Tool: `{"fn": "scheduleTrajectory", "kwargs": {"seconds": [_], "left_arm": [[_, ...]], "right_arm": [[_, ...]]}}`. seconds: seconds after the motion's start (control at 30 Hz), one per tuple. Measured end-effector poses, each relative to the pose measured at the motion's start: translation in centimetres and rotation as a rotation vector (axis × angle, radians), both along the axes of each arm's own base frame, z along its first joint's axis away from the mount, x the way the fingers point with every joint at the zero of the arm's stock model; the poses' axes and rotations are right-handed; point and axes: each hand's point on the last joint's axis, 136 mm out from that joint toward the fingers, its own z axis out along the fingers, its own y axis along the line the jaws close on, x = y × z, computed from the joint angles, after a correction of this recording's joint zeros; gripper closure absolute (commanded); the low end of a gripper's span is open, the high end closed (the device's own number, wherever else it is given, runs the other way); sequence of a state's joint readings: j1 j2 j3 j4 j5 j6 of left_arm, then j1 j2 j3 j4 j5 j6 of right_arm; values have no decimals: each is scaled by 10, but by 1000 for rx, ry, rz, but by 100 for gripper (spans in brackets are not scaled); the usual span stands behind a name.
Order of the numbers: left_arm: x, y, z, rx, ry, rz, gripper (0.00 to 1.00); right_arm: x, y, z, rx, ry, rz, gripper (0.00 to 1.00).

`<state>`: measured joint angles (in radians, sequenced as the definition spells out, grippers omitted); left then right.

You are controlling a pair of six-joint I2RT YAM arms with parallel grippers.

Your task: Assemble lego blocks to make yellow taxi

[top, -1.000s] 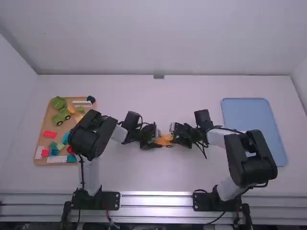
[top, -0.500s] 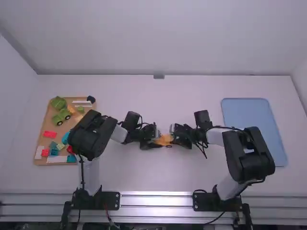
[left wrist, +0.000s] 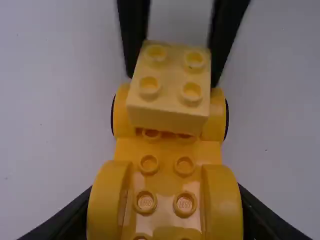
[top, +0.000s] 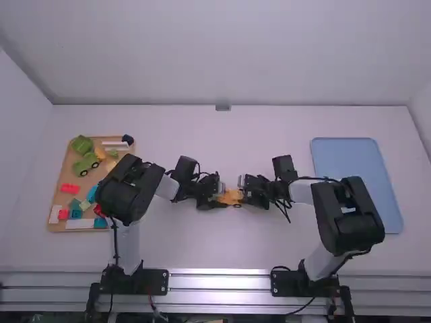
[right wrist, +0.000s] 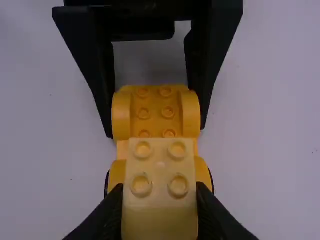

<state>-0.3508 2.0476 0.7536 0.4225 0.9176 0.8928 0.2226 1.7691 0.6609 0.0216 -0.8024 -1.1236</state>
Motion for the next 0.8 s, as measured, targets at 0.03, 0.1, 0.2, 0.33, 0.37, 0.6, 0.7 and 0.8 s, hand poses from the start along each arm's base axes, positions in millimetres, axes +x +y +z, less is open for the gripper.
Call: {"fn": "scheduleTrajectory", "kwargs": {"seconds": [0.03,0.1,0.2,0.33,0.37,0.6,0.7,0.8], "left_arm": [[0,0,0,0,1,0,55],[0,0,0,-1,2,0,55],[0,0,0,-1,2,0,56],[0,0,0,-1,1,0,56],[0,0,0,-1,1,0,56],[0,0,0,-2,1,0,57],[0,0,0,-1,1,0,57],[0,0,0,-1,-1,0,57]], "right_arm": [[0,0,0,-1,-2,-1,36],[1,0,0,1,-6,2,31],[-1,2,2,21,1,10,30],[-6,4,9,40,29,10,30],[-5,5,14,46,26,10,30],[6,8,44,75,-54,14,30],[1,2,35,22,-11,-5,36],[2,-2,28,-15,-7,-19,40]]}}
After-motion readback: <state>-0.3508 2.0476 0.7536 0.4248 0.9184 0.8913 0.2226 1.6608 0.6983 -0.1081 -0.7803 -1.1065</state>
